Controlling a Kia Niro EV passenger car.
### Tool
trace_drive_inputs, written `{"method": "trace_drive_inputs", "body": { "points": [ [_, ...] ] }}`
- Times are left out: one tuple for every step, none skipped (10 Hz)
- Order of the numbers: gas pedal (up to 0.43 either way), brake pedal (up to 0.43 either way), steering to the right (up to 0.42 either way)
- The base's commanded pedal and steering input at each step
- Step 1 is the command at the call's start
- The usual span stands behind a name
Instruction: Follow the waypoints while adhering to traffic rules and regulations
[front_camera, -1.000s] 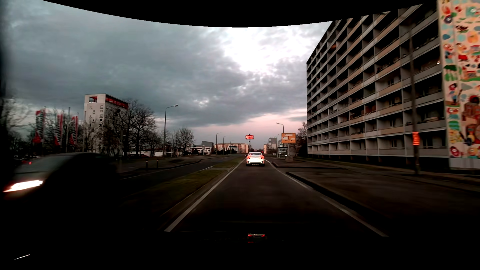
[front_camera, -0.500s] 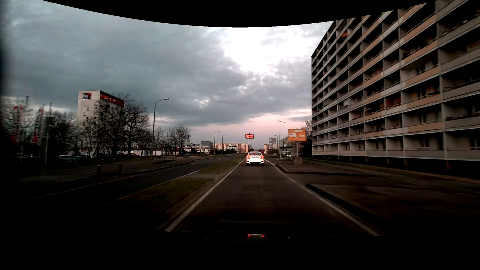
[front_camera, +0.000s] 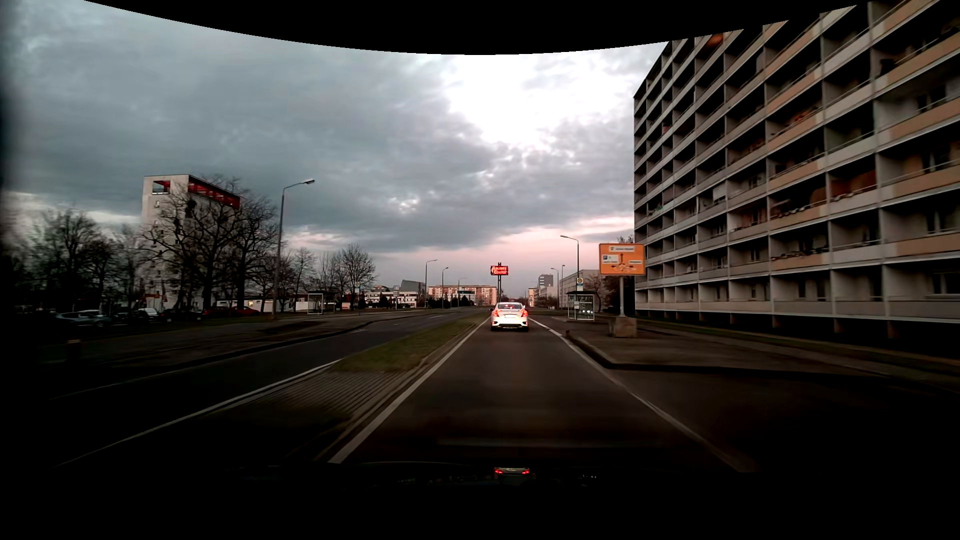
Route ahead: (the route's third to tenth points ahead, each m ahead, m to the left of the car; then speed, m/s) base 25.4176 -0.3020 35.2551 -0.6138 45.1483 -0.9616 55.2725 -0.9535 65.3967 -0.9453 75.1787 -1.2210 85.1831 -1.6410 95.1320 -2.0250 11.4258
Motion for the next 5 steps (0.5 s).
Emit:
{"method": "trace_drive_inputs", "body": {
  "points": [
    [0.047,0.000,-0.001],
    [0.047,0.000,-0.002],
    [0.059,0.000,-0.002],
    [0.067,0.000,-0.001],
    [0.079,0.000,-0.002]
  ]
}}
